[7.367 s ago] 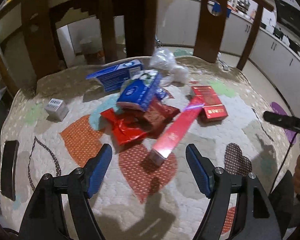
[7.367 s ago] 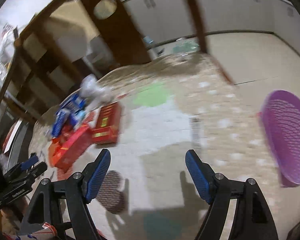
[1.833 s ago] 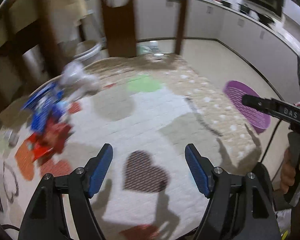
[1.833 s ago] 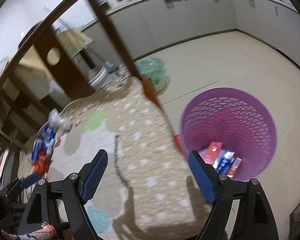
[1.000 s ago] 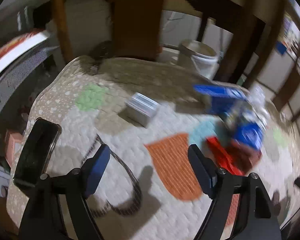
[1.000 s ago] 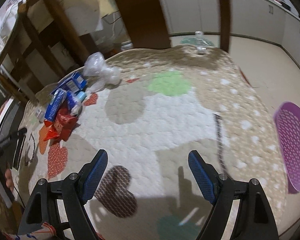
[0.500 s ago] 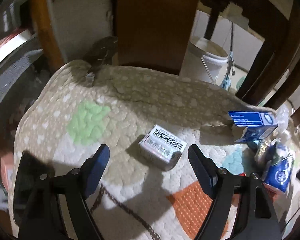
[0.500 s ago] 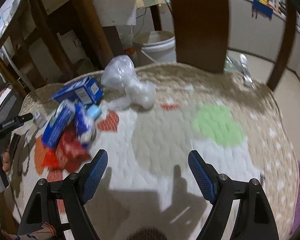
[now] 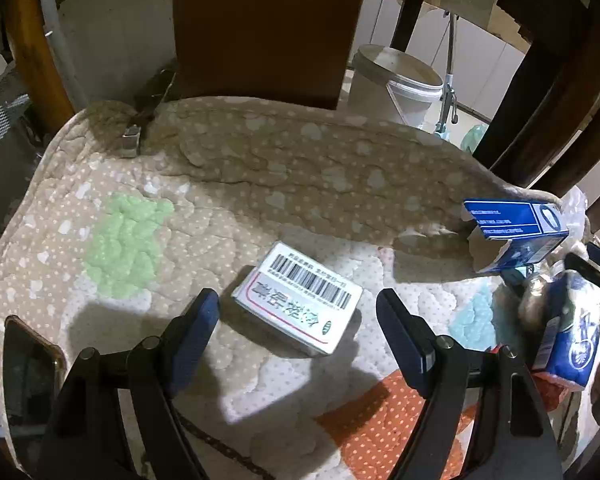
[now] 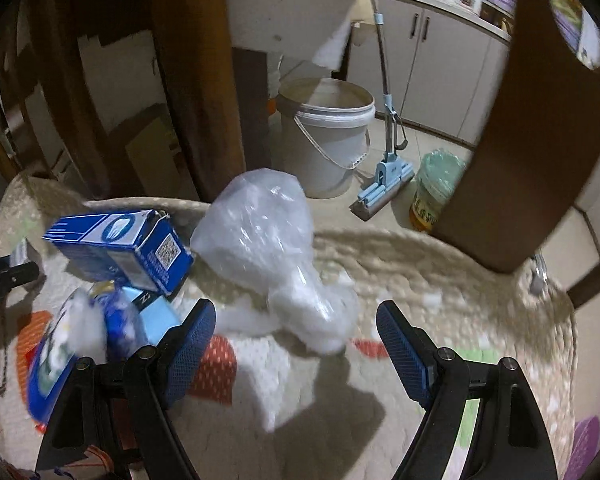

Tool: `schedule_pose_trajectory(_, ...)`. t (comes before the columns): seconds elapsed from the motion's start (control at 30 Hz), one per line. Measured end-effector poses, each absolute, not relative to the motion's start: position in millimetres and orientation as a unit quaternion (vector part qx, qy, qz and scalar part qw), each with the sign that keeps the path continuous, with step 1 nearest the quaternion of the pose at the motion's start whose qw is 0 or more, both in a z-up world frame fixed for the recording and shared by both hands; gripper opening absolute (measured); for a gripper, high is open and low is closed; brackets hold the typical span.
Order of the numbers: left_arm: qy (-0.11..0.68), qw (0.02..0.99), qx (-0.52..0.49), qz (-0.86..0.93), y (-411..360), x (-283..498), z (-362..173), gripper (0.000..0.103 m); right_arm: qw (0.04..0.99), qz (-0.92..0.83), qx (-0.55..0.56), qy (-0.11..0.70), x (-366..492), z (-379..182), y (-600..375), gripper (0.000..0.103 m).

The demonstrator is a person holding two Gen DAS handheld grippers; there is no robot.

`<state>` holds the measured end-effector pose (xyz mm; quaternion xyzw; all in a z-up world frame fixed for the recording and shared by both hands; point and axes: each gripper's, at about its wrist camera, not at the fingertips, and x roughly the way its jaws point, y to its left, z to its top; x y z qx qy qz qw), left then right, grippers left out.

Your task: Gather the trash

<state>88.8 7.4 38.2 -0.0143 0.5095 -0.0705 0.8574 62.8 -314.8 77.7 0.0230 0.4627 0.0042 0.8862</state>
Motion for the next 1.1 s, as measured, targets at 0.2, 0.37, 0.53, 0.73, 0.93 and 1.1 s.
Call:
schedule_pose_trajectory(0.2, 0.502, 0.862, -0.005, -0.072, -4.8, 81.3, 43.1, 0.053, 0.88, 0.015, 0.013, 0.475, 75.9, 68.5, -305.4, 0.05)
schedule_pose_trajectory(0.37, 0.484, 0.872, 0.005, -0.074, -11.7, 58.9, 56.9, 0.053, 0.881, 0.03, 0.058, 0.468, 54.5, 70.3, -315.4, 0.047)
schedule_pose_trajectory(0.53, 0.469, 0.88, 0.016, -0.081, -19.7, 27.4, 73.2, 0.053, 0.883, 0.025, 0.087, 0.46, 21.7, 74.0, -326.3, 0.047)
schedule_pose_trajectory(0.73, 0.454, 0.886, 0.026, -0.094, -33.5, -11.7, 92.9, 0.053, 0.884, 0.019, 0.111, 0.453, -18.2, 82.0, -343.8, 0.047)
schedule_pose_trajectory(0.93, 0.443, 0.889, 0.038, -0.109, -52.5, -38.9, 106.0, 0.054, 0.884, 0.013, 0.12, 0.451, -61.2, 85.9, -353.9, 0.047)
schedule_pose_trajectory(1.1, 0.443, 0.887, 0.056, -0.119, -68.4, -58.6, 108.5, 0.054, 0.884, 0.01, 0.123, 0.45, -88.7, 87.9, -356.8, 0.047)
